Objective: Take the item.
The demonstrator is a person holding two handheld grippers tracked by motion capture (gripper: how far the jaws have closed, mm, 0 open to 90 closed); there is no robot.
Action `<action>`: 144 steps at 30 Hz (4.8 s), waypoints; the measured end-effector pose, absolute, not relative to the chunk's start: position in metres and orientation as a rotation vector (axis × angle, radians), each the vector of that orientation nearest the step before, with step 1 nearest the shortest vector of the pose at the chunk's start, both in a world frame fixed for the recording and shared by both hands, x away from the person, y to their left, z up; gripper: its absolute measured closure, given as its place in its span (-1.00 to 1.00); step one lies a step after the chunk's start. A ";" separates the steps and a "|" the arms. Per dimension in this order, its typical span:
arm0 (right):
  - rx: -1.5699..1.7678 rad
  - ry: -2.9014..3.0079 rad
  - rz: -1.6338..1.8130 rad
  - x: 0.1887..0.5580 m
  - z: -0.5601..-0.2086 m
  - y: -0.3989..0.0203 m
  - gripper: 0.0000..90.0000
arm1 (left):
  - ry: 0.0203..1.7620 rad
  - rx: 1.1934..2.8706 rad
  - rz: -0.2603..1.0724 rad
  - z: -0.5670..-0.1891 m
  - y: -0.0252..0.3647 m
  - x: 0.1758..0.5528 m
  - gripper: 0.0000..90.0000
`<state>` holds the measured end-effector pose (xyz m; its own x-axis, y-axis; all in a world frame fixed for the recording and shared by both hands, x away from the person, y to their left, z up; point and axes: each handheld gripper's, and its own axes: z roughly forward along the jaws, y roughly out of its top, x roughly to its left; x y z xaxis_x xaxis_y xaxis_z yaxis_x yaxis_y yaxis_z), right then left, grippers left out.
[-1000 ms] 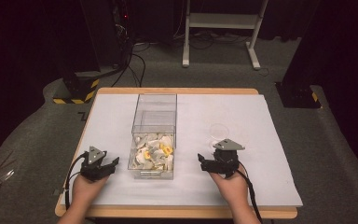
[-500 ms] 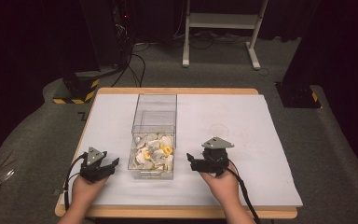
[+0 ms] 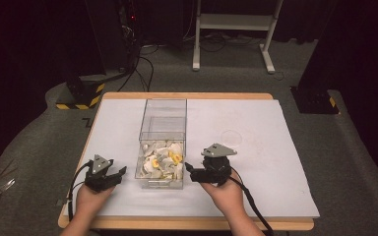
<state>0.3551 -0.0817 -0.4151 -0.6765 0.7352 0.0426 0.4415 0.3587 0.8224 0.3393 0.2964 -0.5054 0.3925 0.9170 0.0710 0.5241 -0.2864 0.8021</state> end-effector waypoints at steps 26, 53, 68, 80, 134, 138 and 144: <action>0.912 2.415 1.308 0.363 -0.412 -0.033 -0.09 | 1.236 1.928 0.686 -0.505 0.299 0.339 -0.15; 0.884 2.464 1.139 0.372 -0.424 -0.010 0.33 | 1.233 1.915 0.679 -0.505 0.300 0.339 -0.15; 0.876 2.501 1.084 0.374 -0.428 -0.008 0.66 | 1.238 1.909 0.677 -0.505 0.300 0.338 -0.15; 0.848 2.528 1.076 0.372 -0.432 -0.008 0.97 | 1.236 1.908 0.673 -0.505 0.300 0.338 -0.15; 0.848 2.347 1.295 0.362 -0.407 -0.029 1.00 | 1.230 1.914 0.680 -0.505 0.299 0.337 -0.15; 0.849 2.337 1.301 0.362 -0.405 -0.031 1.00 | 1.230 1.914 0.680 -0.505 0.299 0.337 -0.15; 0.850 2.323 1.314 0.361 -0.403 -0.033 1.00 | 1.229 1.917 0.681 -0.505 0.299 0.337 -0.15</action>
